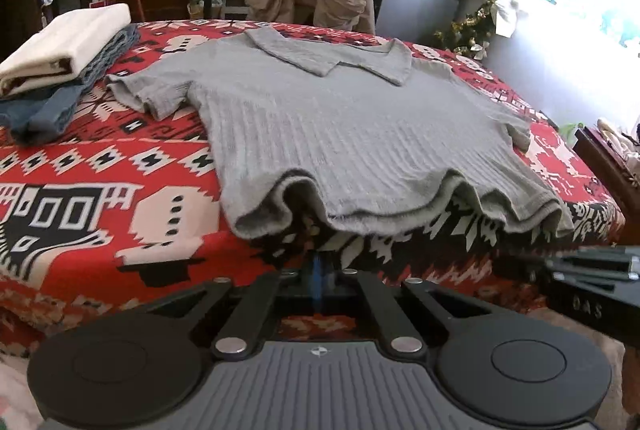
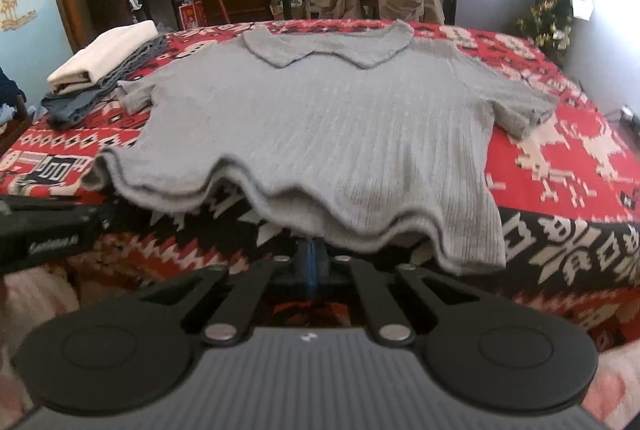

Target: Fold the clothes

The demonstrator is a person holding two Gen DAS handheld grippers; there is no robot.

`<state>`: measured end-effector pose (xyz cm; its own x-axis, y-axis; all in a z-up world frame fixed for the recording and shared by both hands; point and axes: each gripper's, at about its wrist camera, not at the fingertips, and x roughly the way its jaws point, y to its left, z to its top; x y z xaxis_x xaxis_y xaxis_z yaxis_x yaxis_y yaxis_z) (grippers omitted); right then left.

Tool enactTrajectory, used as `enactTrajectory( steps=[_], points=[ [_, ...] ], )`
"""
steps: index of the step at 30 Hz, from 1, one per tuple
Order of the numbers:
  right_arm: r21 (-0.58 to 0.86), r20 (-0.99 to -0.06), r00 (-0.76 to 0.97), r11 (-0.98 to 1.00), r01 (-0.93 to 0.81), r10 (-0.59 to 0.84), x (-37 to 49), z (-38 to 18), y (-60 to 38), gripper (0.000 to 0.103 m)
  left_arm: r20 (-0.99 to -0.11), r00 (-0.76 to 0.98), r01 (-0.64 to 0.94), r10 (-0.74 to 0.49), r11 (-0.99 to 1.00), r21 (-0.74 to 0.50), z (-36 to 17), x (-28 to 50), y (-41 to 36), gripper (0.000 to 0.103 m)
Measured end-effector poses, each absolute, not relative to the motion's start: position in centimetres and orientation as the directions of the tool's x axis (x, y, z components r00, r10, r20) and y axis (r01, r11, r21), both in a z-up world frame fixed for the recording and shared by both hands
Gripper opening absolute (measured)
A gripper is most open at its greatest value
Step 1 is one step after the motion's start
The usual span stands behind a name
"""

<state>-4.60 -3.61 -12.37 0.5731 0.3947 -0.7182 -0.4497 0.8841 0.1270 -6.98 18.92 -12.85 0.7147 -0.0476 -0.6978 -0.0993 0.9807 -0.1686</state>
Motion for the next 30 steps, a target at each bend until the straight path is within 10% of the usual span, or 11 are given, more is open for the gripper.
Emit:
enactTrajectory(
  steps=[8, 13, 30],
  points=[
    [0.155, -0.718, 0.566, 0.886, -0.438, 0.405, -6.0, -11.7, -5.0, 0.0, -0.704, 0.71, -0.092, 0.01, 0.993, -0.079, -12.4, -9.0, 18.5, 0.003],
    [0.074, -0.681, 0.658, 0.923, -0.377, 0.323, -4.5, -9.7, -6.9, 0.023, -0.662, 0.745, -0.173, 0.082, 0.982, -0.072, -11.0, -8.7, 20.7, 0.015],
    [0.172, -0.734, 0.604, 0.946, -0.276, 0.31, -0.1, -10.6, -12.8, 0.023, -0.702, 0.712, -0.221, 0.013, 0.953, -0.207, -11.8, -7.9, 23.9, 0.02]
  ],
)
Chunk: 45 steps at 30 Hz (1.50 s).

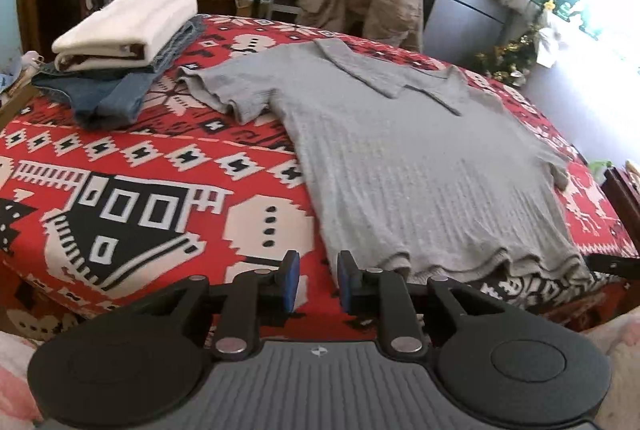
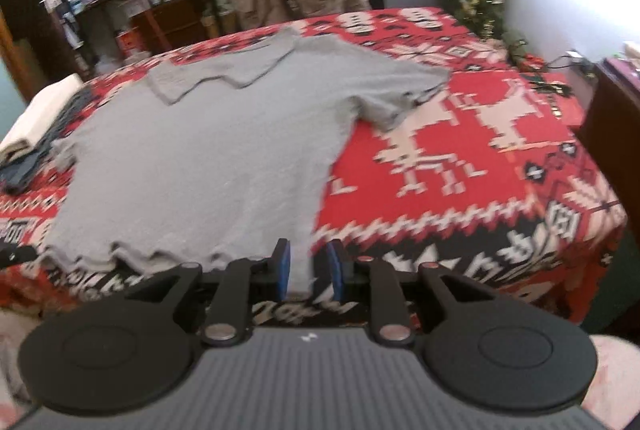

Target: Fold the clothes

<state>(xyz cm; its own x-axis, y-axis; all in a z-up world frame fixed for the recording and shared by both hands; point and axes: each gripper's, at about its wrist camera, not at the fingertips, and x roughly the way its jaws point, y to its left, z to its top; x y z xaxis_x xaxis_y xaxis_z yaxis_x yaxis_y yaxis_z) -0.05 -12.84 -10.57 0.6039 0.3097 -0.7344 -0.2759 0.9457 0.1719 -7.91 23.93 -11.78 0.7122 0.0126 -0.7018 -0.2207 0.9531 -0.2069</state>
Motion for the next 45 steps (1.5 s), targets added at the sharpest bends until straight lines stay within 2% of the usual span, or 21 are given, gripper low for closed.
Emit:
enactTrajectory(
  steps=[7, 9, 10, 15, 16, 26, 32, 36, 38, 40, 45],
  points=[
    [0.161, -0.767, 0.572, 0.95, -0.268, 0.291, 0.3, -12.0, -11.5, 0.022, -0.712, 0.7, -0.227, -0.055, 0.928, -0.295, -12.1, -7.2, 24.7, 0.02],
    [0.156, -0.766, 0.571, 0.948, -0.278, 0.294, 0.2, -12.0, -11.3, 0.006, -0.722, 0.689, -0.232, -0.061, 0.925, -0.3, -12.3, -6.8, 24.8, 0.02],
    [0.143, -0.765, 0.578, 0.95, -0.278, 0.284, 0.2, -12.0, -11.3, 0.005, -0.728, 0.683, -0.231, -0.066, 0.926, -0.3, -12.4, -6.6, 24.7, 0.02],
    [0.13, -0.749, 0.613, 0.963, -0.237, 0.252, 0.4, -11.1, -12.4, 0.003, -0.741, 0.67, -0.193, -0.054, 0.951, -0.243, -12.4, -5.5, 23.7, 0.019],
    [0.134, -0.748, 0.615, 0.965, -0.227, 0.249, 0.5, -11.0, -12.8, 0.003, -0.744, 0.666, -0.187, -0.061, 0.951, -0.245, -12.5, -5.3, 23.6, 0.003],
    [0.146, -0.733, 0.638, 0.97, -0.195, 0.238, 0.7, -9.1, -14.5, 0.003, -0.742, 0.664, -0.239, 0.098, 0.967, -0.087, -7.7, -7.2, 26.1, 0.003],
    [0.143, -0.772, 0.6, 0.977, -0.159, 0.21, 1.7, -9.8, -15.0, 0.003, -0.802, 0.584, -0.252, 0.125, 0.967, -0.033, -10.5, -6.5, 26.4, 0.003],
    [0.114, -0.805, 0.564, 0.981, -0.158, 0.185, 1.9, -11.4, -14.4, 0.003, -0.794, 0.586, -0.237, 0.158, 0.971, 0.018, -11.5, -6.5, 25.6, 0.003],
    [0.106, -0.803, 0.568, 0.981, -0.165, 0.182, 1.8, -11.4, -14.2, 0.003, -0.788, 0.596, -0.231, 0.151, 0.973, 0.011, -11.4, -6.6, 25.6, 0.01],
    [0.11, -0.801, 0.569, 0.98, -0.168, 0.188, 1.8, -11.3, -14.2, 0.004, -0.777, 0.612, -0.226, 0.15, 0.974, 0.01, -11.1, -6.8, 25.6, 0.011],
    [0.129, -0.781, 0.583, 0.972, -0.199, 0.223, 1.6, -10.5, -14.1, 0.011, -0.736, 0.66, -0.209, 0.147, 0.978, 0.008, -10.0, -7.4, 25.2, 0.028]
  ],
)
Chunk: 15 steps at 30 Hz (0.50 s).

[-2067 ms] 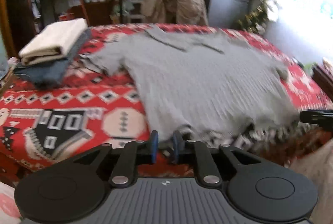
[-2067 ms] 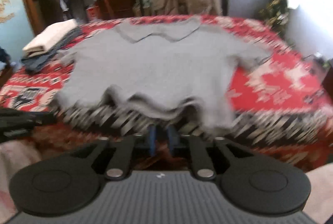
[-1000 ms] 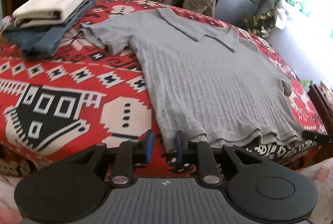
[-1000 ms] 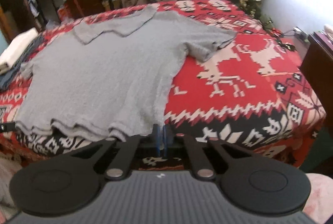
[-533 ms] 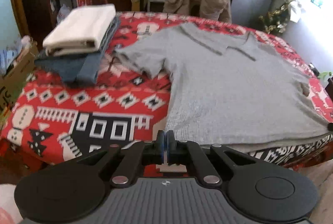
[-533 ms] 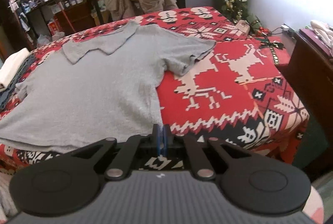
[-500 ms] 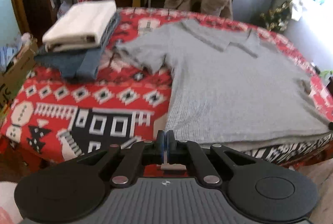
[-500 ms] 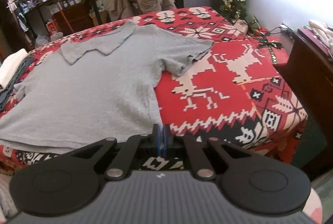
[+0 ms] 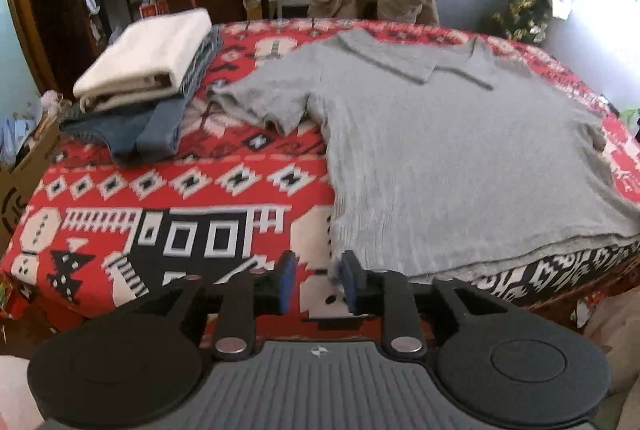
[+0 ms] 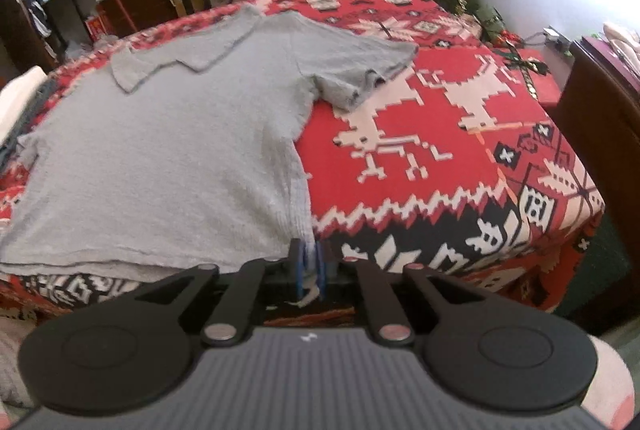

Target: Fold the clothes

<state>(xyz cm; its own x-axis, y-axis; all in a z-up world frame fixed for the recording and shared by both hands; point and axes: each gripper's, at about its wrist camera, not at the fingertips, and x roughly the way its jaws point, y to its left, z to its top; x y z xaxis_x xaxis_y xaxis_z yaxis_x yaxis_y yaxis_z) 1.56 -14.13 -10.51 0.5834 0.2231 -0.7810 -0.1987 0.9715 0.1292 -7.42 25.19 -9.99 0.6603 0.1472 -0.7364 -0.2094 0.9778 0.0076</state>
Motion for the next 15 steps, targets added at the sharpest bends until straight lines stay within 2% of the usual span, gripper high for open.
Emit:
enactTrajectory(
  steps=[2, 5, 8, 15],
  points=[
    [0.131, -0.771, 0.594, 0.97, -0.207, 0.231, 1.6, -10.0, -14.1, 0.013, -0.71, 0.688, -0.194, 0.146, 0.981, 0.014, -9.3, -7.5, 24.7, 0.037],
    [0.122, -0.757, 0.609, 0.967, -0.223, 0.236, 1.8, -9.4, -13.9, 0.013, -0.667, 0.735, -0.147, 0.124, 0.989, 0.022, -8.4, -7.6, 23.6, 0.042],
    [0.133, -0.738, 0.612, 0.951, -0.28, 0.284, 1.8, -9.0, -13.0, 0.015, -0.625, 0.777, -0.072, 0.071, 0.997, 0.024, -8.0, -7.3, 22.0, 0.042],
    [0.163, -0.719, 0.558, 0.881, -0.444, 0.415, 1.2, -10.5, -8.1, 0.016, -0.616, 0.785, 0.109, -0.066, 0.994, 0.032, -9.7, -4.5, 17.5, 0.042]
  ],
)
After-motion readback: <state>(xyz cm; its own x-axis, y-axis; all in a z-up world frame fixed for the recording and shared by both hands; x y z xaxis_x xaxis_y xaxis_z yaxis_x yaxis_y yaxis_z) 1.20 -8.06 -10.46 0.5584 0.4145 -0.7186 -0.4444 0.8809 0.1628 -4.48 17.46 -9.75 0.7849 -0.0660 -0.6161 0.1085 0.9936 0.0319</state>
